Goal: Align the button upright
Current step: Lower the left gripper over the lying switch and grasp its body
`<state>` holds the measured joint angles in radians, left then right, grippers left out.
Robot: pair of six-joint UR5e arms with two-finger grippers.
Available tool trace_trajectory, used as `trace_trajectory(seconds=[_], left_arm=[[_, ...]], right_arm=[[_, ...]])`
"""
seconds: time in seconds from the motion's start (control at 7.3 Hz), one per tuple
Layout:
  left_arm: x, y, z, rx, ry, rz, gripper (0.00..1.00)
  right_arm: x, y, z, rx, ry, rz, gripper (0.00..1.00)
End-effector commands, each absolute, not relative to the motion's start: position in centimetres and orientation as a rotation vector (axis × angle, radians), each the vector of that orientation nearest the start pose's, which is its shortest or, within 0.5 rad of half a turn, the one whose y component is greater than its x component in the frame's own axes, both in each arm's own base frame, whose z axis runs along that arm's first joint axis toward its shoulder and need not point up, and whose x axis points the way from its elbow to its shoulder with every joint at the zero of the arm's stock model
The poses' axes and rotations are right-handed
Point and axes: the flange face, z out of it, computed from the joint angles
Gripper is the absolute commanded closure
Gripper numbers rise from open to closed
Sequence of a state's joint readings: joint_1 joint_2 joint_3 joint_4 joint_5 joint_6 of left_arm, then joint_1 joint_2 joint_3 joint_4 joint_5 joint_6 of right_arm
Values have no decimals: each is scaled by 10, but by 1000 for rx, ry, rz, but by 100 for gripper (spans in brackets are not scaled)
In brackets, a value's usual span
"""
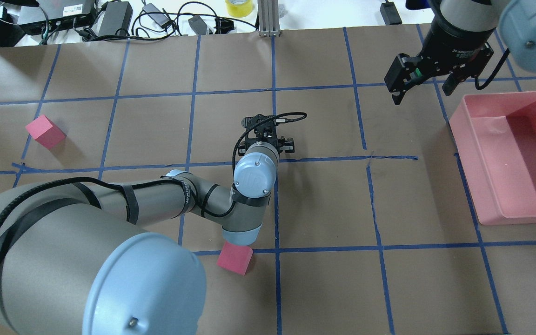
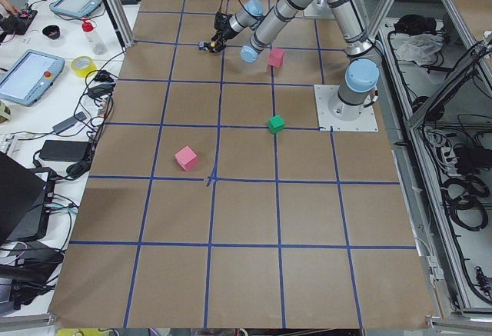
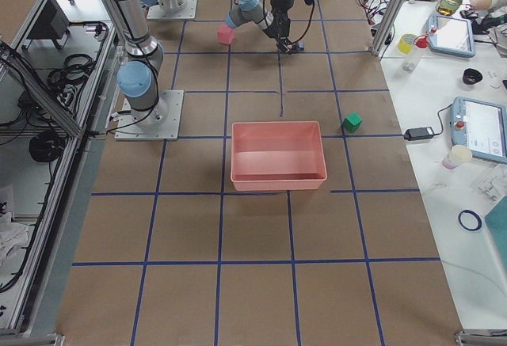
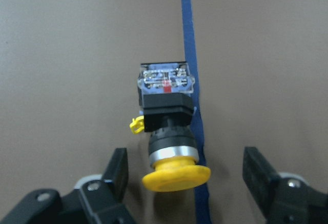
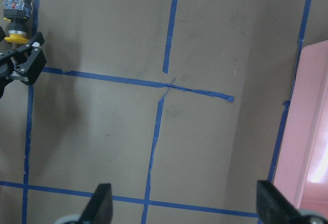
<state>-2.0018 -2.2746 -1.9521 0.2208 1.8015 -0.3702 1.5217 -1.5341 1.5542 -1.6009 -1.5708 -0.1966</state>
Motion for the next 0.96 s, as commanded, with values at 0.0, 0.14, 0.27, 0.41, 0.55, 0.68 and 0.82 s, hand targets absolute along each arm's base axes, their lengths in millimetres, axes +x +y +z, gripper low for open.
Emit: trace_trajectory(seconds=[0.0, 0.14, 0.27, 0.41, 0.55, 0.68, 0.82], left_arm=[[-349, -497, 130, -41, 2986, -1153, 27], [-349, -497, 131, -42, 2986, -1155, 30], [-349, -498, 131, -42, 2986, -1157, 34], [-349, -497, 131, -44, 2987, -1155, 37], [-349, -497, 131, -44, 2987, -1155, 41], [-349, -497, 131, -44, 2987, -1155, 44], [-349, -497, 131, -44, 2987, -1155, 50]], right_arm=[[110, -513, 484, -236, 3129, -27, 0], [111, -509, 488, -241, 3130, -39, 0], [116, -505, 492, -255, 3130, -49, 0], [117, -505, 491, -258, 3131, -46, 0], [117, -504, 492, -258, 3131, -51, 0], [116, -505, 492, -258, 3134, -48, 0], [116, -505, 492, -261, 3142, -47, 0]])
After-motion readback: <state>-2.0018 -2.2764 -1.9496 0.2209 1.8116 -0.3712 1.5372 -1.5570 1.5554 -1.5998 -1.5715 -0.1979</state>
